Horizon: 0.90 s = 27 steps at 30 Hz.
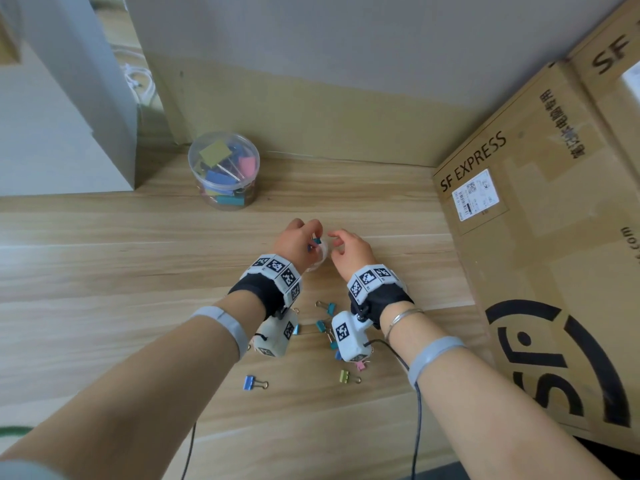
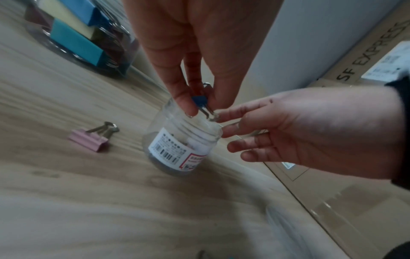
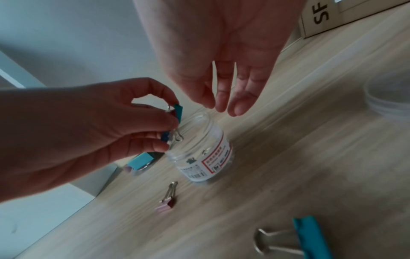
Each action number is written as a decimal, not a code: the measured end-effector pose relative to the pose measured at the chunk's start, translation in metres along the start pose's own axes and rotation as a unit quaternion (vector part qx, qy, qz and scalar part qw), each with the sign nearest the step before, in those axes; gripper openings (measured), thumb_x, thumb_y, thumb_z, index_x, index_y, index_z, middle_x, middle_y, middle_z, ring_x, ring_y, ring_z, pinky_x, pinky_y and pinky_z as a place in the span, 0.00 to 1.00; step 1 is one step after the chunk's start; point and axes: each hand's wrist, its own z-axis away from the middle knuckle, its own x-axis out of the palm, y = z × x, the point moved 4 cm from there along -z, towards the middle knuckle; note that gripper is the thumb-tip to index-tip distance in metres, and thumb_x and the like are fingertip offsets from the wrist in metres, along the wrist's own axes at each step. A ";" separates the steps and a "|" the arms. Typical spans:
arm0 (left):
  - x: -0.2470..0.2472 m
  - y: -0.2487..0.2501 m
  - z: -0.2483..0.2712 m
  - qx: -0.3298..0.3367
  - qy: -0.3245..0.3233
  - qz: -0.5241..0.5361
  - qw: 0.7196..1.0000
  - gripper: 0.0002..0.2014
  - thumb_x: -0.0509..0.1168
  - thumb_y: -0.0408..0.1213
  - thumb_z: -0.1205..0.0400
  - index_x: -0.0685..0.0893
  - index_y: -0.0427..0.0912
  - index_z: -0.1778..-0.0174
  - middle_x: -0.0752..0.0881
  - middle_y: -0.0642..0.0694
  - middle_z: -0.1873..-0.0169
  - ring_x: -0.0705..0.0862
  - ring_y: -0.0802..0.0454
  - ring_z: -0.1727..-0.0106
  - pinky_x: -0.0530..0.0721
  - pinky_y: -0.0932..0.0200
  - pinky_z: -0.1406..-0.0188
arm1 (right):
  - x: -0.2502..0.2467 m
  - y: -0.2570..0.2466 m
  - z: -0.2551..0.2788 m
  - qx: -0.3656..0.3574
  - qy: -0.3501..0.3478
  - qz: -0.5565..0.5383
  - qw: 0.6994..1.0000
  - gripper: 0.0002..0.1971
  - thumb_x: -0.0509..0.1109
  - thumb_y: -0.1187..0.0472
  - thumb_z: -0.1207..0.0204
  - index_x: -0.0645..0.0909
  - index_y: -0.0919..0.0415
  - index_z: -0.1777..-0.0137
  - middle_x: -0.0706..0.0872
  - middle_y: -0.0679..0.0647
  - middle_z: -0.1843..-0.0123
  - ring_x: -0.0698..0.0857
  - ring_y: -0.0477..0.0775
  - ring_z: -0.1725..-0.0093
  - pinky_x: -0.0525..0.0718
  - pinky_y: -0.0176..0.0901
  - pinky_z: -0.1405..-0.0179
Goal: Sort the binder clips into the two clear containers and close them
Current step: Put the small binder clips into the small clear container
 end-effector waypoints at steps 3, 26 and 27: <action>0.001 -0.002 -0.004 -0.003 -0.028 -0.013 1.000 0.17 0.69 0.33 0.25 0.80 0.39 0.40 0.81 0.36 0.47 0.83 0.39 0.52 0.79 0.56 0.57 | 0.002 0.005 0.001 0.007 -0.019 -0.007 1.000 0.22 0.60 0.69 0.23 0.74 0.57 0.29 0.84 0.56 0.37 0.82 0.57 0.40 0.78 0.44 0.41; 0.000 -0.077 0.046 -0.101 -0.034 -0.113 0.988 0.10 0.57 0.25 0.22 0.80 0.34 0.49 0.80 0.33 0.50 0.78 0.36 0.47 0.78 0.48 0.50 | 0.050 0.029 0.048 -0.014 -0.247 0.164 0.955 0.43 0.86 0.55 0.46 0.69 0.47 0.31 0.67 0.54 0.31 0.73 0.57 0.34 0.77 0.48 0.38; -0.005 -0.075 0.047 -0.092 0.010 -0.090 0.992 0.10 0.58 0.24 0.24 0.80 0.33 0.50 0.81 0.33 0.51 0.78 0.36 0.49 0.78 0.49 0.52 | 0.051 0.030 0.049 -0.024 -0.250 0.186 0.950 0.44 0.86 0.55 0.48 0.68 0.45 0.32 0.67 0.53 0.30 0.72 0.58 0.33 0.79 0.52 0.36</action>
